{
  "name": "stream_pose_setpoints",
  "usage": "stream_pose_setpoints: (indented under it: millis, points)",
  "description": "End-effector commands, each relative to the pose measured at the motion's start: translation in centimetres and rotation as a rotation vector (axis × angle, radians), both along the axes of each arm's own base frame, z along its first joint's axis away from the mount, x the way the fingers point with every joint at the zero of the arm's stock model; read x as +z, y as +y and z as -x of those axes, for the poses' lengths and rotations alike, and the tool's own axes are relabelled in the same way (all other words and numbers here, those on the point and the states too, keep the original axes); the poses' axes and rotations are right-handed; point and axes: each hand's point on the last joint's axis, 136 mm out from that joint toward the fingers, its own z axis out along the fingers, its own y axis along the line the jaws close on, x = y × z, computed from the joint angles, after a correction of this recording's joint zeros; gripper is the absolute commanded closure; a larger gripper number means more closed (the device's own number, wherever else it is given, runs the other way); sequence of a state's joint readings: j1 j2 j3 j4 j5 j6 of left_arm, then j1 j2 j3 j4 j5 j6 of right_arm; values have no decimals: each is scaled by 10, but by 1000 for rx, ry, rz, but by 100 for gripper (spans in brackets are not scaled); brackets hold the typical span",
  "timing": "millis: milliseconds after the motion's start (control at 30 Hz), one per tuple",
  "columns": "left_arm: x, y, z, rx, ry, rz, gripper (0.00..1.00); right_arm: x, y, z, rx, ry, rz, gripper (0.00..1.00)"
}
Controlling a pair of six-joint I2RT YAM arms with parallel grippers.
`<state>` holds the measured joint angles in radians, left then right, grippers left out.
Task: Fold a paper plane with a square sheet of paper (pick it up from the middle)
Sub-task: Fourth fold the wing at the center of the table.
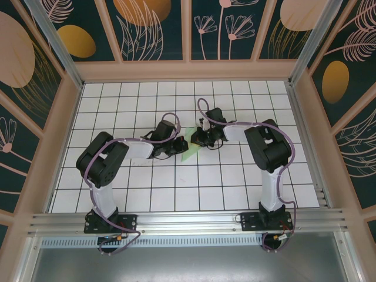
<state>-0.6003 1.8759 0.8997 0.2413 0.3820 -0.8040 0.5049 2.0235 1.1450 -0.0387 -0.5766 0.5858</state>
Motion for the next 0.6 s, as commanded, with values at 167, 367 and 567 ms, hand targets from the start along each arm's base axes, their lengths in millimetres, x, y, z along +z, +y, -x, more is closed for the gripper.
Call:
stream_pose_setpoints:
  millis: [167,367,567]
  points:
    - [-24,15,1,32,48,-99,96,-26,-14,7,-25,26,89,90]
    - [-35,21,7,33,78,-136,99,18,-1,-5,30,-107,-5,89]
    - [-40,24,11,27,93,-150,100,22,5,11,93,-121,-36,94]
